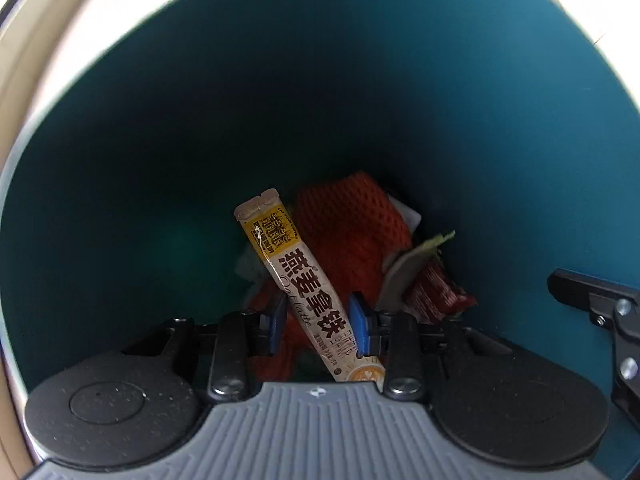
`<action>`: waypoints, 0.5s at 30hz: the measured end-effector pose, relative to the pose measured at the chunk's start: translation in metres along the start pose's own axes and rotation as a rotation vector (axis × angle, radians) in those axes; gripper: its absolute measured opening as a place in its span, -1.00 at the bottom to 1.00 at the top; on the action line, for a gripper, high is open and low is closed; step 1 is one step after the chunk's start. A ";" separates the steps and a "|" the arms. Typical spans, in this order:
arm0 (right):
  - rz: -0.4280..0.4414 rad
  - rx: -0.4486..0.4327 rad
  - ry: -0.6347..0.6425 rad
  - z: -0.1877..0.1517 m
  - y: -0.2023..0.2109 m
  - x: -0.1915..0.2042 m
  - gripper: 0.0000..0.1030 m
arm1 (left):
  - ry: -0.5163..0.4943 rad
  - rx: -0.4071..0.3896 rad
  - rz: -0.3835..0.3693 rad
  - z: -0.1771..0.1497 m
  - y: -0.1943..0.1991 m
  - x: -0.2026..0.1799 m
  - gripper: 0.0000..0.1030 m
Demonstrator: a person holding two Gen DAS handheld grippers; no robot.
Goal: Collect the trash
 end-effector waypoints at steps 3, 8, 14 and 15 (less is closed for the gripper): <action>0.002 0.001 -0.002 0.000 0.001 -0.001 -0.76 | -0.004 0.008 -0.014 -0.001 0.000 0.001 -0.32; 0.005 0.005 -0.010 0.001 0.001 -0.004 -0.76 | -0.007 -0.051 -0.058 -0.004 0.015 -0.002 0.23; 0.028 0.003 -0.044 0.003 0.005 -0.008 -0.69 | -0.002 -0.131 -0.081 -0.015 0.046 -0.005 0.23; 0.031 -0.001 -0.046 0.003 0.008 -0.008 -0.69 | -0.001 -0.151 -0.077 -0.018 0.054 -0.004 0.23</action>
Point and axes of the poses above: each gripper's, at about its wrist camera, not at the fingertips, and y roughly against the way its jaws point, x to its left, z to its top, the point moved 6 cm from there along -y, roughly the way its jaws point, and after that the axes turned 4 degrees about -z, right-handed, at the moved point
